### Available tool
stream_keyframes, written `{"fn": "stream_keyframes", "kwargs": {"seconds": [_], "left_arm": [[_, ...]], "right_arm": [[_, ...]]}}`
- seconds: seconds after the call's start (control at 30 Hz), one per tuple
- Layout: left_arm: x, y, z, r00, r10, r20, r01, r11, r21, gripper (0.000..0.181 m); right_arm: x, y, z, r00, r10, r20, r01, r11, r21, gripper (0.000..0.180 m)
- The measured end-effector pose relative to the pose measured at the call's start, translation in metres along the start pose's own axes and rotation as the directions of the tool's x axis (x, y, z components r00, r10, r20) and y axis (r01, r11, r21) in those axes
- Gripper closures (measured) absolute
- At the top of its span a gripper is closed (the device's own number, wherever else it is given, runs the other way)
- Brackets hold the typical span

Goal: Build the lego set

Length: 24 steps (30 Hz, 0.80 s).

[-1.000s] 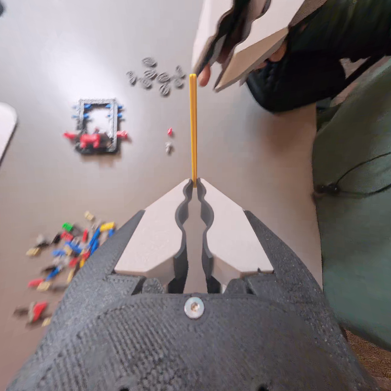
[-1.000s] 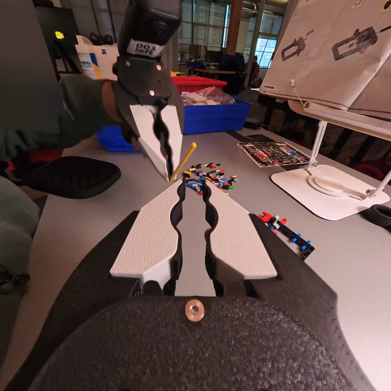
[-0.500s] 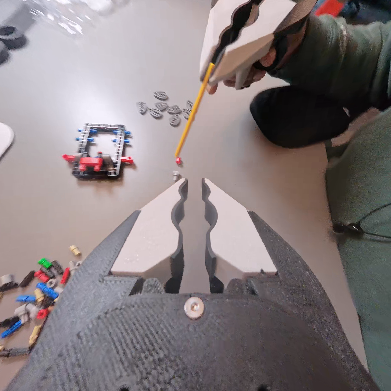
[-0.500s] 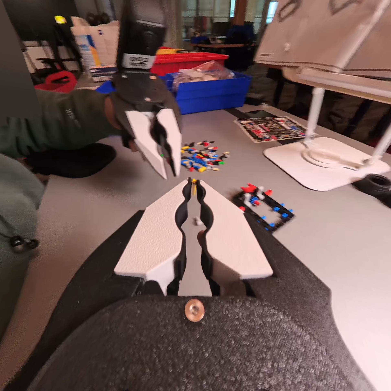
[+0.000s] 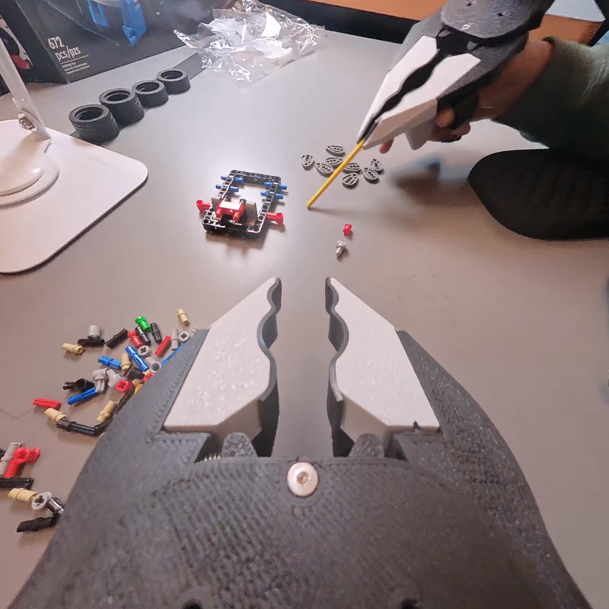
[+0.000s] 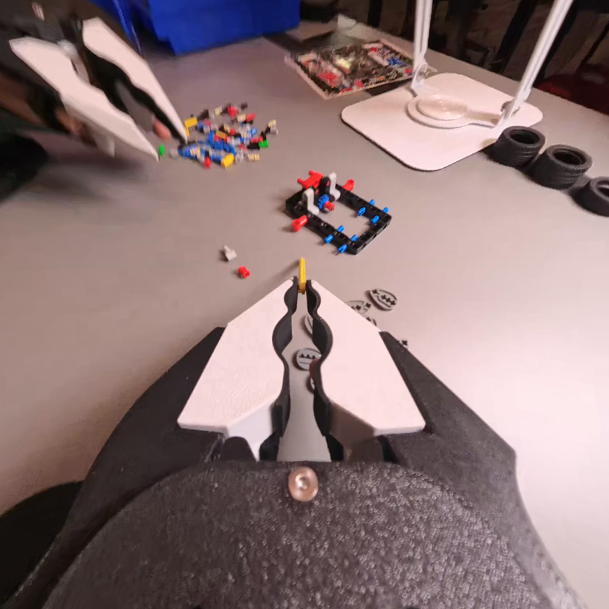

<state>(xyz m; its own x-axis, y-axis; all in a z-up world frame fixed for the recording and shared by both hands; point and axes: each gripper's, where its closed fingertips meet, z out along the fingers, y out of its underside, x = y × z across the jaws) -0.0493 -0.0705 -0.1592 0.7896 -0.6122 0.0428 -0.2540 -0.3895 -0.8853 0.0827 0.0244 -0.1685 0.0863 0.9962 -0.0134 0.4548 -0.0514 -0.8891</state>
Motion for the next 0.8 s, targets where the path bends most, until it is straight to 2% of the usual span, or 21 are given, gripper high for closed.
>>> {"fn": "stream_keyframes", "kwargs": {"seconds": [0.03, 0.17, 0.23, 0.33, 0.43, 0.6, 0.8], "left_arm": [[-0.001, 0.002, 0.001, 1.0, 0.007, 0.005, -0.007, 1.0, -0.004, 0.155], [-0.004, 0.005, 0.002, 0.999, 0.031, 0.024, -0.031, 1.0, -0.001, 0.157], [-0.006, 0.004, 0.001, 0.999, 0.031, 0.038, -0.032, 0.999, 0.016, 0.159], [-0.011, 0.0, -0.002, 0.998, 0.022, 0.065, -0.025, 0.998, 0.052, 0.159], [-0.014, -0.002, -0.004, 0.997, 0.007, 0.079, -0.013, 0.997, 0.076, 0.159], [-0.019, -0.006, -0.006, 0.994, -0.007, 0.107, -0.005, 0.994, 0.111, 0.159], [-0.024, -0.021, -0.018, 0.987, 0.003, 0.162, -0.036, 0.979, 0.199, 0.158]], "right_arm": [[-0.004, 0.006, 0.002, 0.997, -0.077, -0.018, 0.076, 0.996, -0.048, 0.177], [-0.015, 0.029, 0.012, 0.96, -0.275, -0.047, 0.257, 0.939, -0.229, 0.177], [-0.017, 0.036, 0.015, 0.955, -0.293, -0.042, 0.27, 0.921, -0.28, 0.177], [-0.021, 0.036, 0.015, 0.96, -0.278, -0.022, 0.261, 0.923, -0.282, 0.165], [-0.026, 0.027, 0.013, 0.976, -0.216, 0.002, 0.211, 0.951, -0.225, 0.16], [-0.013, -0.001, 0.006, 0.985, -0.148, -0.087, 0.144, 0.988, -0.049, 0.159], [-0.001, -0.035, -0.007, 0.986, -0.031, -0.166, 0.06, 0.984, 0.17, 0.155]]}}
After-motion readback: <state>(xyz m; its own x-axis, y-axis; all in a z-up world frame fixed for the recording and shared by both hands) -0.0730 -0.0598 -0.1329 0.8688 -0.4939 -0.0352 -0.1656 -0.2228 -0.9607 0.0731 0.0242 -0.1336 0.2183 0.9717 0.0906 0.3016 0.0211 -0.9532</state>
